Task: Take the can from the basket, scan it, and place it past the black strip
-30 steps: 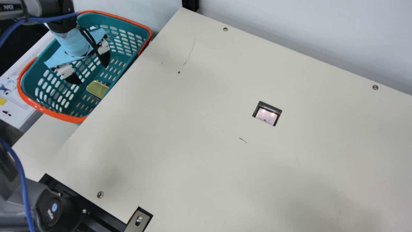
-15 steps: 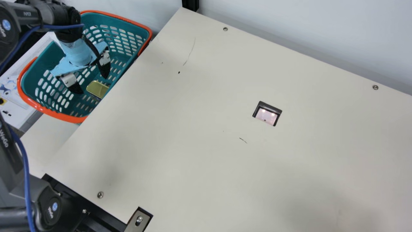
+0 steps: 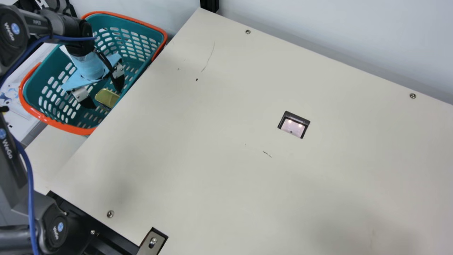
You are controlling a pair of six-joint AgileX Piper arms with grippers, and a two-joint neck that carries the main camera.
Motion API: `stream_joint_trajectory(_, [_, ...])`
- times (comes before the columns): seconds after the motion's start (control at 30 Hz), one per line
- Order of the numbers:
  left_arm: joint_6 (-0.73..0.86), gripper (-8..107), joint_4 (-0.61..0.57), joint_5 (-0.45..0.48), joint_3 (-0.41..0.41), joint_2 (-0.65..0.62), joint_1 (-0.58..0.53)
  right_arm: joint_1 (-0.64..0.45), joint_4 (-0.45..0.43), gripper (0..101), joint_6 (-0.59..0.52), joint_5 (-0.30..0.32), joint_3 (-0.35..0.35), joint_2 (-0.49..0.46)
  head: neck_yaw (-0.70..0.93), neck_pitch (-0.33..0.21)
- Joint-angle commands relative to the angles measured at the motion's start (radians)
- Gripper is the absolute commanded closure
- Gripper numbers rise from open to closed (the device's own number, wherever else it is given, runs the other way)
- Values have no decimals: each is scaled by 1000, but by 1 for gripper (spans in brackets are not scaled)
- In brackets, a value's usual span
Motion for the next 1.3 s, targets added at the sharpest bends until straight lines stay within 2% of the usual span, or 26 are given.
stream_joint_trajectory(0.0, [0, 9, -1, -9, 4, 2, 4, 0, 0, 0, 0, 0, 0, 0, 13, -45])
stream_joint_trajectory(0.67, [47, 9, -89, -126, -2, 57, 51, 0, 0, 0, 0, 0, 0, 0, 13, -45])
stream_joint_trajectory(1.13, [49, 9, -103, -191, -13, 133, 56, 0, 0, 0, 0, 0, 0, 0, 13, -45])
stream_joint_trajectory(1.17, [49, 52, -104, -198, -13, 138, 57, 0, 0, 0, 0, 0, 0, 0, 13, -45])
stream_joint_trajectory(1.2, [48, 89, -105, -205, -13, 143, 57, 0, 0, 0, 0, 0, 0, 0, 13, -45])
stream_joint_trajectory(1.27, [49, 89, -108, -219, -14, 152, 59, 0, 0, 0, 0, 0, 0, 0, 13, -45])
